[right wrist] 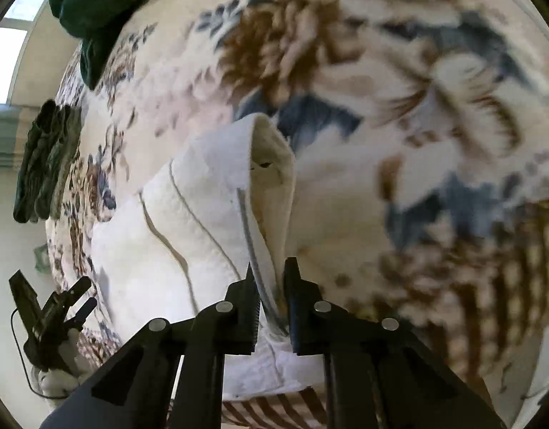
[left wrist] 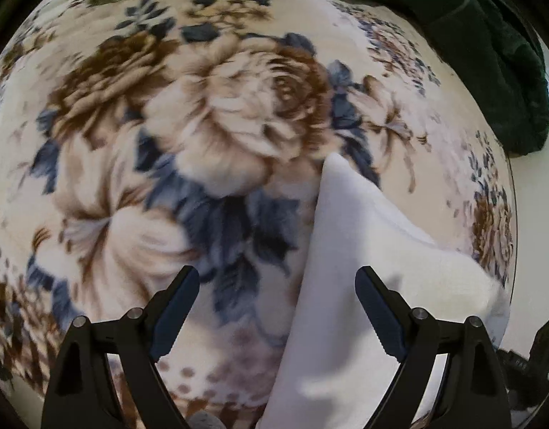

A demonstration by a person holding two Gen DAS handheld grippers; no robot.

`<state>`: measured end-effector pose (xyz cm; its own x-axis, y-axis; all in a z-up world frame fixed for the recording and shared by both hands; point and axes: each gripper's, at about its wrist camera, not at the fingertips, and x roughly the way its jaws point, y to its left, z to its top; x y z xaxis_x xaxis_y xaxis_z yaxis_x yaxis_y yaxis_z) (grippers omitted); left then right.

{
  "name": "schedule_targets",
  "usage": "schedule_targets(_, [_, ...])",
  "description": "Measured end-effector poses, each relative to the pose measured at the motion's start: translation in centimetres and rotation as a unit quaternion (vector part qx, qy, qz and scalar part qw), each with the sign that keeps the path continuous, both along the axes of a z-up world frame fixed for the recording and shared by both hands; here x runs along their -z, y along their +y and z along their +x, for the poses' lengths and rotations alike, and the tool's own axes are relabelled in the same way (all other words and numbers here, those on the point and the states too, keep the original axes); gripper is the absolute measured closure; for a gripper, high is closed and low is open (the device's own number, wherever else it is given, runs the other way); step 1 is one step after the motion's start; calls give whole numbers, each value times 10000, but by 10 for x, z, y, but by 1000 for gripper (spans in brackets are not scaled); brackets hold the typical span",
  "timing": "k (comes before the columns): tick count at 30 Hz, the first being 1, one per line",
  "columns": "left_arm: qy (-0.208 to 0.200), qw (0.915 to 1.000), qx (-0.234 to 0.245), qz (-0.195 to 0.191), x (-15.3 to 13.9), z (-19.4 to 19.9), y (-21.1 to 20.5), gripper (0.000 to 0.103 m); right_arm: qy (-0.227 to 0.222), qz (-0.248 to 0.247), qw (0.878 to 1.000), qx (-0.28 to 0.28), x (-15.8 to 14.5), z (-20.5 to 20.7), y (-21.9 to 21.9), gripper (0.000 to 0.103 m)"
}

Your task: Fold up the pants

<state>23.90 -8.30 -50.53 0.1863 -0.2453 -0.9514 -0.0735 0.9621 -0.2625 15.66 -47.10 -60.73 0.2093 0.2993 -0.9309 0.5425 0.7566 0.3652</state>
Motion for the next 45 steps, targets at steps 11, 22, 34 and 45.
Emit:
schedule_targets(11, [-24, 9965, 113, -831, 45, 53, -28, 78, 358, 200, 9987, 291, 37, 13, -13, 89])
schedule_targets(22, [348, 9910, -294, -1262, 4, 21, 8, 62, 478, -258, 9984, -131, 7, 15, 1, 72])
schedule_targets(34, [577, 9975, 208, -355, 21, -127, -2, 43, 150, -1478, 9741, -1704, -24, 29, 158, 69])
schedule_targets(45, [506, 9975, 187, -461, 21, -127, 11, 35, -388, -717, 9898, -1170, -69, 1, 128, 68])
